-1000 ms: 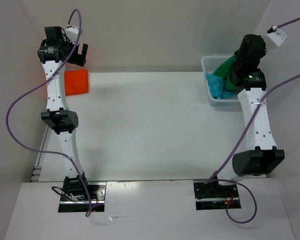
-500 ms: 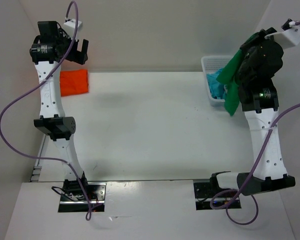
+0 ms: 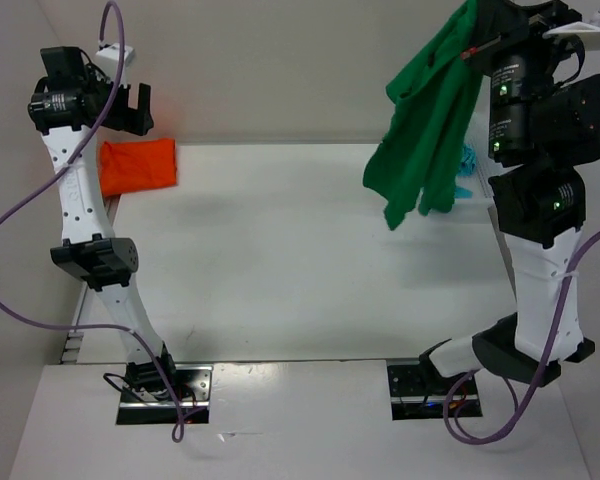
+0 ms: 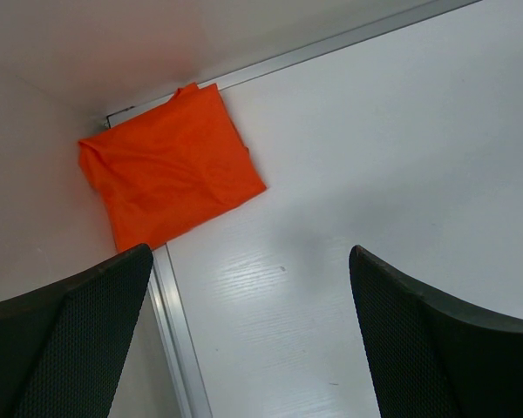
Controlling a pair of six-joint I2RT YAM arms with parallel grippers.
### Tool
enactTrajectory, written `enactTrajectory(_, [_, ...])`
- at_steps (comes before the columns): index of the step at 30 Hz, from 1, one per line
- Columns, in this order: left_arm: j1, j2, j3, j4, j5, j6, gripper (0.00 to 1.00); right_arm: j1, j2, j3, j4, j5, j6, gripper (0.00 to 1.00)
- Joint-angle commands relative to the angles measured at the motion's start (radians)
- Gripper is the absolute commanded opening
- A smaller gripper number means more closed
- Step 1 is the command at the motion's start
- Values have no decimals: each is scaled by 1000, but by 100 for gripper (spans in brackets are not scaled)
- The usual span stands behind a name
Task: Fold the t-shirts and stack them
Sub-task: Move the tshirt to the center of the board
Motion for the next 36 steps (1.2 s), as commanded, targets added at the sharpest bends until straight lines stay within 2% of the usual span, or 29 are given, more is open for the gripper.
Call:
enactTrajectory(1, [16, -73, -9, -1, 49, -26, 100, 114, 92, 87, -27, -116, 21, 0])
enactTrajectory(3, [16, -83, -20, -1, 49, -26, 100, 198, 177, 147, -38, -87, -26, 0])
enactTrajectory(4, [26, -83, -20, -1, 49, -26, 100, 309, 209, 186, -29, -66, -111, 0])
enactTrajectory(5, [26, -83, -30, -1, 49, -26, 100, 368, 239, 263, -10, -9, -158, 0])
enactTrajectory(7, [37, -83, -44, -1, 49, -36, 100, 434, 306, 318, 13, 5, -200, 0])
enactTrajectory(9, [49, -83, -44, -1, 49, -37, 100, 435, 327, 319, -12, -6, -157, 0])
enactTrajectory(12, [59, -83, -63, -1, 58, -37, 100, 369, 327, 223, -36, 3, -86, 0])
enactTrajectory(16, [68, -83, -73, -1, 58, -37, 100, 271, 264, -38, -68, 7, 16, 0])
enactTrajectory(18, [68, -83, -84, -1, 70, -37, 100, 161, 255, -185, -68, -71, 93, 0])
enactTrajectory(20, [68, -83, -84, -1, 83, -37, 100, 79, 244, -265, -68, -162, 127, 0])
enactTrajectory(21, [68, -83, -84, -1, 96, -37, 100, 6, 244, -331, -68, -252, 147, 9])
enactTrajectory(22, [68, -83, -96, -10, 97, -37, 100, -24, 244, -362, -58, -277, 147, 30])
enactTrajectory(24, [68, -83, -119, -10, 106, -37, 100, -94, 301, -370, -103, -306, 156, 94])
enactTrajectory(25, [68, -83, -129, -10, 106, -37, 100, -110, 336, -338, -151, -317, 156, 99])
enactTrajectory(27, [68, -83, -174, -10, 106, -37, 100, -119, 454, -205, -308, -338, 135, 99])
enactTrajectory(30, [68, -138, -276, 28, 106, -49, 100, -50, 559, -136, -363, -386, 115, 99])
enactTrajectory(32, [68, -184, -432, 109, 106, -59, 100, 55, 621, -97, -363, -386, 115, 99])
enactTrajectory(35, [68, -297, -642, 225, 115, -83, 100, 213, 854, 140, -438, -282, 83, 99])
enactTrajectory(36, [68, -346, -684, 243, 115, -96, 100, 243, 976, 273, -449, -264, 83, 99])
